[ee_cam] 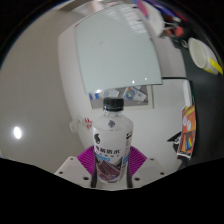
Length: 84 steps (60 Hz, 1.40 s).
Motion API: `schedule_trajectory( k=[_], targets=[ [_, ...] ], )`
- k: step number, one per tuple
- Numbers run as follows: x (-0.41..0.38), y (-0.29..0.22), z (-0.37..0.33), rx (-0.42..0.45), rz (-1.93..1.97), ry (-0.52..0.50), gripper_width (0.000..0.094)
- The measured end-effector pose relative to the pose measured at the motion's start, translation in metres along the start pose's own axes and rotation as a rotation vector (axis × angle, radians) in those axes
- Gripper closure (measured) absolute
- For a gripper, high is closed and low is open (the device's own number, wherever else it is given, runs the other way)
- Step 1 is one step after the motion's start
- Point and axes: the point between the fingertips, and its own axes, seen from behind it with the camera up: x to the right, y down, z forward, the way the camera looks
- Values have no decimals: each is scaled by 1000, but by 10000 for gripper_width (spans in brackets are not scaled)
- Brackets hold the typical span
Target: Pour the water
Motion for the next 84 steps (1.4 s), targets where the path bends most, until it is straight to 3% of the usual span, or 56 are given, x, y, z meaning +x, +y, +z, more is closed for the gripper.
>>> schedule_trajectory(
  k=[7,15,27,40,52,62,69,78,84],
  targets=[
    [47,-76,1,101,221,-19,550],
    [93,-129,-8,202,398,-11,551],
    [130,-163,-15,269,532,0,551],
    [115,-153,-6,201,482,38,546],
    [28,-159,8,25,-107,118,552],
    [-28,-231,1,-2,-819,265,550],
    [-28,-306,-23,10,-1263,445,551],
    [32,-394,-73,-23,-1548,711,551],
    [79,-406,-90,-85,-1577,840,554]
  ],
)
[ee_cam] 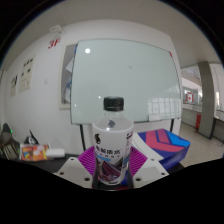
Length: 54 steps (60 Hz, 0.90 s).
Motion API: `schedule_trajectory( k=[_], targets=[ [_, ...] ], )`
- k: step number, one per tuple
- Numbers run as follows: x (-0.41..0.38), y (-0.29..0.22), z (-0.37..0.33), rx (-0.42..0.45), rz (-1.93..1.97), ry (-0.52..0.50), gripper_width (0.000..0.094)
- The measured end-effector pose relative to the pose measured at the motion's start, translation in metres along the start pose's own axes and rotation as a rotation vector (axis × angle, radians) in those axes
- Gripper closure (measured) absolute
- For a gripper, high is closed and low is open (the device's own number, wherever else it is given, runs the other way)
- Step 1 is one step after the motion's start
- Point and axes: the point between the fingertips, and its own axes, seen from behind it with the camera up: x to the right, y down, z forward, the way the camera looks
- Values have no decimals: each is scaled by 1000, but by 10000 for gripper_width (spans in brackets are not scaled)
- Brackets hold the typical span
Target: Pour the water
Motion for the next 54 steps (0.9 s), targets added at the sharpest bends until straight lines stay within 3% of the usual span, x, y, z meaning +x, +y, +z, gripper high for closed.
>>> schedule_trajectory(
  k=[12,21,28,38,42,45,54],
  targets=[
    [35,113,17,-134,-132,20,557],
    [45,156,22,-182,-90,34,534],
    [50,154,19,-144,-27,39,538],
    [53,157,19,-175,-45,38,338],
    [53,162,14,-223,-49,48,81],
    [57,162,7,-241,-48,70,110],
    [59,144,-27,-272,-76,100,86]
  ],
)
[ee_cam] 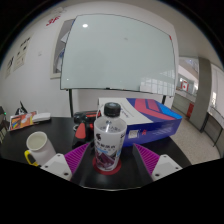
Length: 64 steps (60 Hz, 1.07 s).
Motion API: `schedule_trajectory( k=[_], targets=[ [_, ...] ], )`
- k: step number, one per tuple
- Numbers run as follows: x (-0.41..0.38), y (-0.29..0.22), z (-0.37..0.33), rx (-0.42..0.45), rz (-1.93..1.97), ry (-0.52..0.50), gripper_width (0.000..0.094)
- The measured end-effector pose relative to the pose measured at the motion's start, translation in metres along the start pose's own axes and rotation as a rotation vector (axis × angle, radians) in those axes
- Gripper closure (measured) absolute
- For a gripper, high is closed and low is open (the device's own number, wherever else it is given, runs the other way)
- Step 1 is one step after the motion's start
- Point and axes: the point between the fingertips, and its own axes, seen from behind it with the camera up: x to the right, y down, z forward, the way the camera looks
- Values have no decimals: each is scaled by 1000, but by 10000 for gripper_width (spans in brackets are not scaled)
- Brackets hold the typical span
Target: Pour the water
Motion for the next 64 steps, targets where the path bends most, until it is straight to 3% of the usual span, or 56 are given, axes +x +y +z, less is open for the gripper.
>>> schedule_trajectory(
  k=[18,35,64],
  targets=[
    [-16,-3,-159,7,-46,-4,93],
    [-38,24,-316,-1,-16,-3,93],
    [-41,33,-402,33,-42,13,92]
  ],
)
